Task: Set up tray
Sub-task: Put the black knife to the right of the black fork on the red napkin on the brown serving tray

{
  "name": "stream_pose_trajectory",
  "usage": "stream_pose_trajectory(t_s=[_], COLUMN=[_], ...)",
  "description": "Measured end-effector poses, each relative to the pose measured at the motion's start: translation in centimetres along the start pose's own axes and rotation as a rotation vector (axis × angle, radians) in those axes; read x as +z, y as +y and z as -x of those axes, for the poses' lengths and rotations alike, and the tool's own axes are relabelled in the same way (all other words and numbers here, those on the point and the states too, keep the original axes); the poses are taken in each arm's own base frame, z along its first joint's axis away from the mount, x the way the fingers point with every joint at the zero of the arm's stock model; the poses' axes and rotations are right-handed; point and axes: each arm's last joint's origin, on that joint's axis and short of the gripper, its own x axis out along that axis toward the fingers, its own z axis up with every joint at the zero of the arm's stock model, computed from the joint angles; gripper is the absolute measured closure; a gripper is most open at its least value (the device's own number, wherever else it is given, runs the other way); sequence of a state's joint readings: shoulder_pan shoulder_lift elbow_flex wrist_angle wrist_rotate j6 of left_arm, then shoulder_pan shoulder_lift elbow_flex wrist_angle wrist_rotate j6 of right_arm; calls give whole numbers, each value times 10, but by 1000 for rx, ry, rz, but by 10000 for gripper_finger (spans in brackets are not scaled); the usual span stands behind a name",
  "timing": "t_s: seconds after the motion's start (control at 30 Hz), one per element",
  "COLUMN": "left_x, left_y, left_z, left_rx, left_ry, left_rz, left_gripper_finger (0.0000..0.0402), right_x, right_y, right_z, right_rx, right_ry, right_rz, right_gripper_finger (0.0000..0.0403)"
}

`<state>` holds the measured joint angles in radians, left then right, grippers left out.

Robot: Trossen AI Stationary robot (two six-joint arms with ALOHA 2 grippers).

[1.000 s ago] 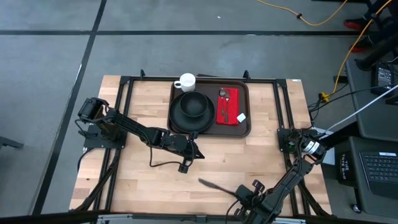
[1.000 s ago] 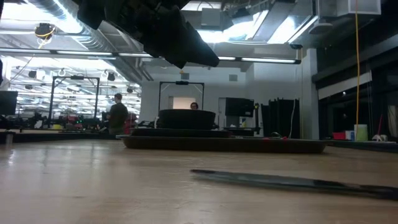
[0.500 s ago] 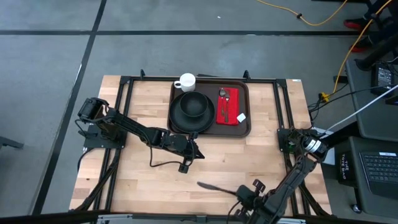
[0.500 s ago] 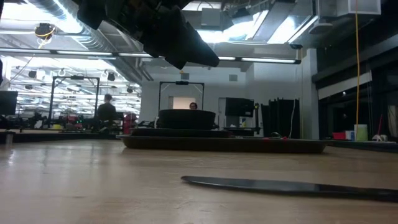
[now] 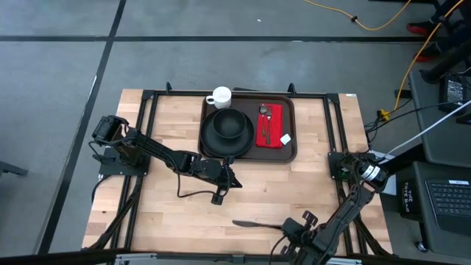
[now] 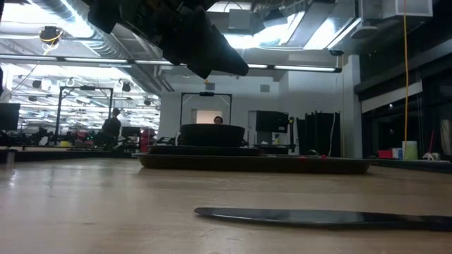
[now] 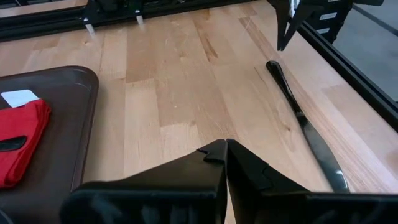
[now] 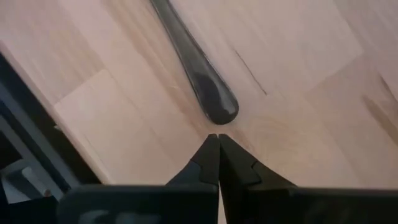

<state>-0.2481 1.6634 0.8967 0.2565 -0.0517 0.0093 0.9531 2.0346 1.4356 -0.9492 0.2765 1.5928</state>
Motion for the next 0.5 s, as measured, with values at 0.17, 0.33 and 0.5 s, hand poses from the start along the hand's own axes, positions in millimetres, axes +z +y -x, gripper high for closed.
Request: stream_pose_trajectory(t_s=[0.17, 0.33, 0.5], left_x=[0, 0, 0], left_y=[0, 0, 0], left_z=[0, 0, 0], left_rx=[0, 0, 0], left_ry=[0, 0, 0], left_rz=[0, 1, 23], left_gripper_finger=[398, 398, 398], right_x=[0, 3, 6], right_y=[-1, -2, -2], right_z=[-1, -1, -2], right_rx=[-9, -15, -22], right_ry=[-4, -41, -43], right_rz=[4, 3, -5], right_gripper_finger=[403, 403, 403])
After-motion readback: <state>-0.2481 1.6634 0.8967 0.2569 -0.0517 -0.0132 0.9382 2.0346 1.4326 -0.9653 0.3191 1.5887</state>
